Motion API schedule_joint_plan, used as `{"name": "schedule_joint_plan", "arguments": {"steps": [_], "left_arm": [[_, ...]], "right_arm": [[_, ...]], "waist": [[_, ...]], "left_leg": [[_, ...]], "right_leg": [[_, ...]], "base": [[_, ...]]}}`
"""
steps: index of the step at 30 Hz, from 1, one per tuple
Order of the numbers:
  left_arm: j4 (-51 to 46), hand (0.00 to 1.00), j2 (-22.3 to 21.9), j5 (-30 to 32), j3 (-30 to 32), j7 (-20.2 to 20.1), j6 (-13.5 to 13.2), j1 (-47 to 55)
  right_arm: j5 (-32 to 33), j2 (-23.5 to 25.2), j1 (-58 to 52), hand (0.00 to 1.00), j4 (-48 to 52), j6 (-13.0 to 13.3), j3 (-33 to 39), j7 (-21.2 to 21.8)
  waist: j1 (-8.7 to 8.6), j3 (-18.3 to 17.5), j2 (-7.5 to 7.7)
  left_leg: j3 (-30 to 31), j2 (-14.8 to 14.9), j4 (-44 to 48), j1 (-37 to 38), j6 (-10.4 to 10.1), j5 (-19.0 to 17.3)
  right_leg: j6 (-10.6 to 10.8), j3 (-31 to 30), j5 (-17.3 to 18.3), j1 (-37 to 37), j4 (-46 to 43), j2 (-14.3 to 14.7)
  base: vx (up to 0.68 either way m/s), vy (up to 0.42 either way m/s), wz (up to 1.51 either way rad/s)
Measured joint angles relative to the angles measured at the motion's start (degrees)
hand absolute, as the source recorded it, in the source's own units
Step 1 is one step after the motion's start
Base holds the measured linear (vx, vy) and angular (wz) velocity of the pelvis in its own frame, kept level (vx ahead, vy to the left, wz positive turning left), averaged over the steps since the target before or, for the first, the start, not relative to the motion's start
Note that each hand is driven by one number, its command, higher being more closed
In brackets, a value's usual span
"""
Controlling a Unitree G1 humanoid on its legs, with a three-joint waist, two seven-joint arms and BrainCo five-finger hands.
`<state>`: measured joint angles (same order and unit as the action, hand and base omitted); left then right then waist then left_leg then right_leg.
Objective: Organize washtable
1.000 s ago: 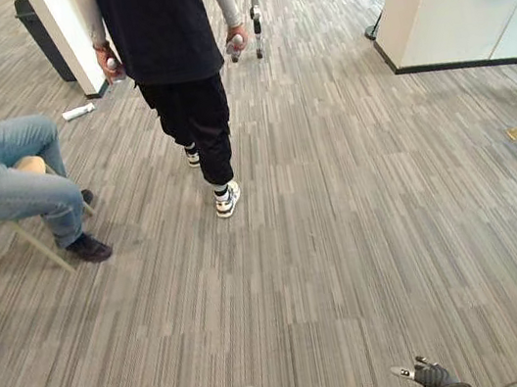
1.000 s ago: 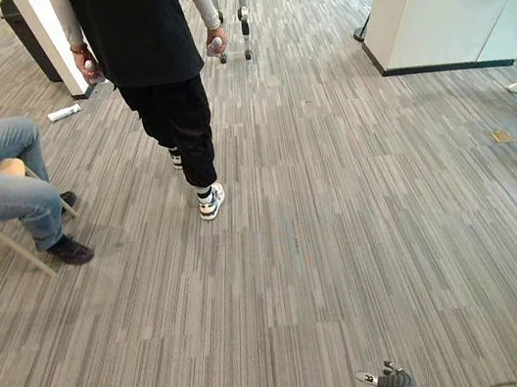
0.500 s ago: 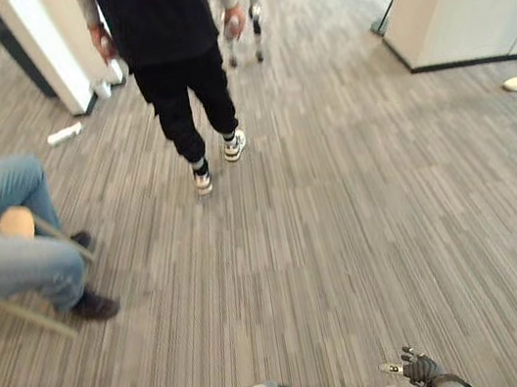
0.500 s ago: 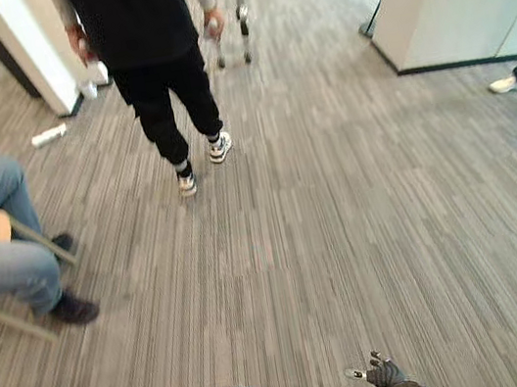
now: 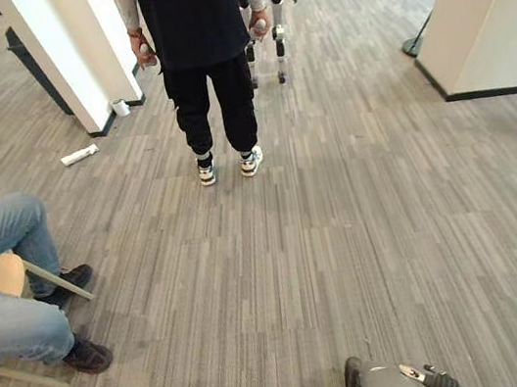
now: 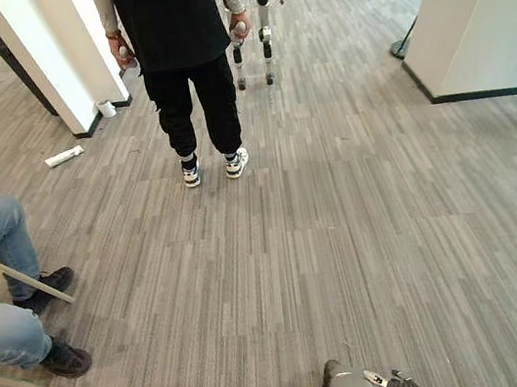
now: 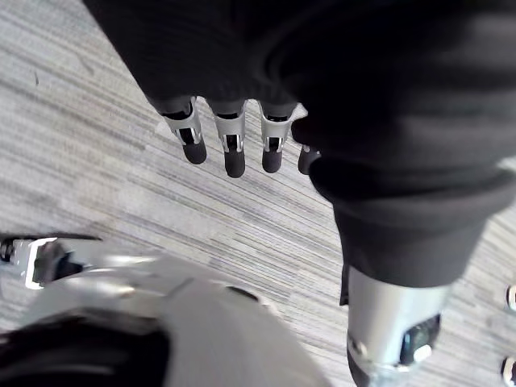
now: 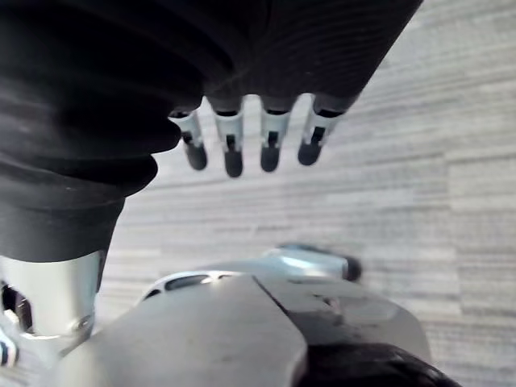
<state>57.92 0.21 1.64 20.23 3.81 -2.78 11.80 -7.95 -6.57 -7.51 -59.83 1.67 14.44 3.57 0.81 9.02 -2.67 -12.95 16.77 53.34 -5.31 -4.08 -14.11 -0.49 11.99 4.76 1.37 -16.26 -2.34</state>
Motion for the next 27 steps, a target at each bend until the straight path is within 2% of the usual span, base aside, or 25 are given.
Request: {"name": "schedule_joint_plan", "arguments": {"steps": [2,3,4,5,7,8,11,16,17,18,27], "left_arm": [[-0.14,0.00,0.16,-0.21,-0.02,0.04,-0.14,0.06],[-0.08,0.00,0.18,-1.02,-0.09,0.08,-0.18,-0.02],[0.28,0.00,-0.02,-1.20,-0.03,0.22,-0.17,-0.02],[0.69,0.00,0.11,-1.27,-0.27,0.19,-0.19,-0.02],[1.39,0.00,2.60,-1.22,-2.39,0.19,-0.16,0.37],[1.40,0.00,3.23,-1.07,-3.21,0.15,-0.17,0.36],[1.97,0.00,4.16,-0.88,-5.04,0.03,-0.24,0.35],[2.42,0.00,5.05,-0.82,-7.67,0.05,-0.26,0.31],[2.49,0.00,5.40,-0.69,-8.87,0.05,-0.27,0.32],[4.63,0.00,5.48,1.26,-11.24,0.05,-0.29,0.64],[4.65,0.00,5.51,1.26,-11.54,0.23,-0.67,0.65]], "right_arm": [[0.12,0.06,0.44,0.00,-0.34,0.05,0.03,-0.03],[0.15,0.01,1.15,0.00,-0.55,0.44,0.04,-0.02],[0.17,-0.22,1.42,0.00,-0.57,0.72,-0.03,-0.05],[0.18,-0.11,1.36,0.00,-0.86,0.65,-0.05,-0.14],[0.23,1.60,-0.12,0.00,-0.98,0.67,-0.11,-0.14],[0.51,1.82,-0.77,0.00,-1.64,0.66,-0.05,-0.13],[0.54,1.70,-1.12,0.00,-1.82,0.64,-1.64,-0.11],[0.53,1.74,-0.97,0.00,-1.94,0.64,-2.39,-0.13],[0.52,1.71,-0.93,0.00,-1.94,0.64,-2.67,-0.14],[0.51,0.83,-0.74,0.00,-3.96,0.65,-4.21,-0.94],[0.61,0.85,-0.75,0.00,-4.00,0.74,-4.19,-1.86]], "waist": [[0.08,-0.09,0.41],[0.06,-0.17,0.34],[0.12,-0.30,-0.09],[0.14,-0.60,0.41],[-0.33,-2.00,3.15],[-0.10,-2.70,3.83],[-0.05,-3.44,4.26],[-0.06,-3.71,4.60],[-0.05,-3.73,4.62],[0.00,-5.49,3.26],[0.02,-5.46,3.28]], "left_leg": [[-0.78,-0.69,-13.14,0.13,-0.43,-0.51],[-0.45,-1.55,-25.21,0.79,-0.76,0.33],[0.53,-2.29,-32.57,1.27,-1.91,5.22],[0.43,-3.36,-33.81,2.26,-1.81,5.57],[-0.40,-7.21,-40.53,6.01,-0.81,6.91],[-0.78,-8.59,-41.68,6.74,-0.37,7.21],[-1.17,-10.95,-43.99,8.40,0.13,7.52],[-1.43,-11.83,-46.11,10.04,0.47,7.80],[-1.44,-11.92,-47.70,10.81,0.49,8.81],[-1.14,-13.73,-59.14,14.21,0.31,14.95],[-1.10,-13.74,-59.16,13.88,0.31,14.95]], "right_leg": [[0.35,-0.93,-0.13,-2.65,2.97,-0.45],[1.23,-1.31,-0.25,-3.33,4.86,-0.61],[2.59,-2.20,-0.15,-3.62,6.14,-0.46],[3.15,-3.09,-0.45,-4.06,6.85,-1.01],[4.85,-3.46,-1.36,-6.30,10.55,-3.73],[5.27,-3.55,-1.54,-6.50,11.01,-4.69],[6.17,-4.31,-1.94,-7.39,12.35,-6.41],[6.28,-4.43,-1.92,-7.81,12.43,-6.73],[6.33,-4.42,-1.89,-7.90,12.44,-6.62],[7.56,-4.46,-2.59,-7.61,15.38,-6.74],[7.57,-4.38,-2.59,-7.27,15.52,-6.76]], "base": [[0.31,0.006,-0.31],[0.24,0.115,-0.56],[0.25,0.146,-0.59],[0.21,0.142,-0.36],[0.22,0.138,-0.03],[0.17,0.131,0.04],[0.12,0.138,-0.05],[0.04,0.049,-0.04],[0.00,0.000,0.00],[0.00,0.000,0.00],[0.00,0.000,0.00]]}}
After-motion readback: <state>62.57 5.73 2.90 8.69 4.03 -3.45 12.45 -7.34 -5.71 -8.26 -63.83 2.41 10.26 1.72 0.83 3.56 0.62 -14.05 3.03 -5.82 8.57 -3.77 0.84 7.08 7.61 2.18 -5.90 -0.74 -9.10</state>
